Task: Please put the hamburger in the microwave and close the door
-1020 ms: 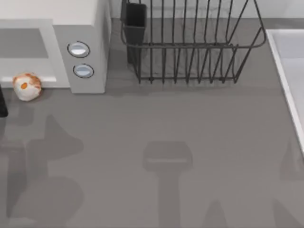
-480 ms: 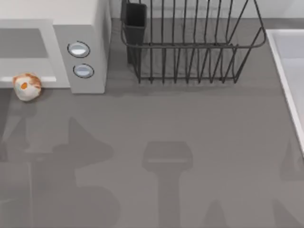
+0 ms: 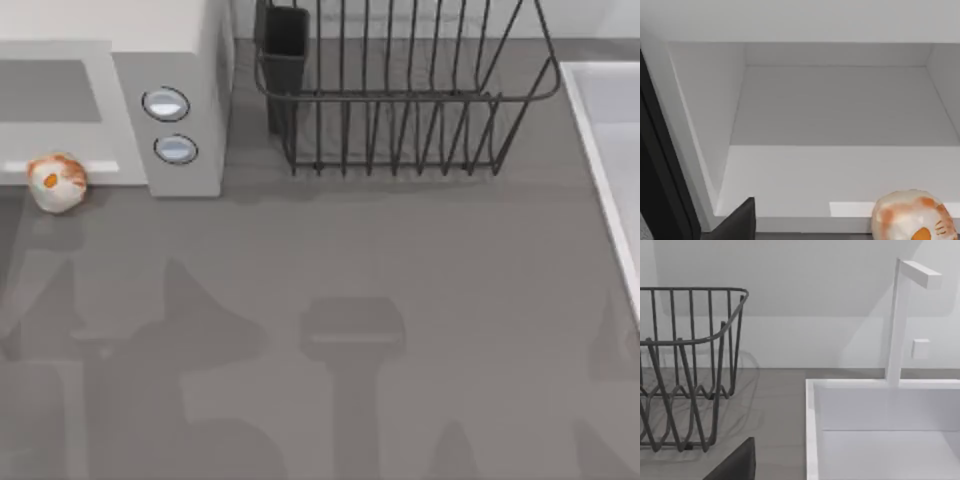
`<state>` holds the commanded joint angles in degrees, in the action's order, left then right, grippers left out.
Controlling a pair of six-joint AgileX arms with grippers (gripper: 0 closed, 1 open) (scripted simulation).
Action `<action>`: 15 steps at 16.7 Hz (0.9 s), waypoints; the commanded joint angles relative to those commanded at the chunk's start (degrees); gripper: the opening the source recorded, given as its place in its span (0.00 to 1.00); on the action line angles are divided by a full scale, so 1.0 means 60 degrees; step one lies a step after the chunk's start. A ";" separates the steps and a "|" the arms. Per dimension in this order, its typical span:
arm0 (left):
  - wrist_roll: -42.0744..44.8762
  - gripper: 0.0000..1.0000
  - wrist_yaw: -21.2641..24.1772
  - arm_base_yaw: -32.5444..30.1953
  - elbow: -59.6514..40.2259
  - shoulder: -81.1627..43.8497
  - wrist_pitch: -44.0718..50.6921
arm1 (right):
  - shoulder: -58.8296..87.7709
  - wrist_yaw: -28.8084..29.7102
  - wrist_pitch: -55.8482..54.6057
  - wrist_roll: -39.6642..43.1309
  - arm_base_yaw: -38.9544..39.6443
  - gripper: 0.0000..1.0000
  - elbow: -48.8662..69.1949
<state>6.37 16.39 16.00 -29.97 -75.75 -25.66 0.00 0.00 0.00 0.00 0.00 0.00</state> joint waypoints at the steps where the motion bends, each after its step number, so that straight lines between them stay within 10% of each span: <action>1: -0.0039 1.00 -0.0098 -0.0094 0.0179 0.0484 0.0153 | 0.0000 0.0000 0.0000 0.0000 0.0000 1.00 0.0000; 15: -0.0889 1.00 -0.2269 -0.2204 0.4142 1.0578 0.3547 | 0.0000 0.0000 0.0000 0.0000 0.0000 1.00 0.0000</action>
<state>1.04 2.78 2.78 -5.12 -12.29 -4.38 0.00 0.00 0.00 0.00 0.00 0.00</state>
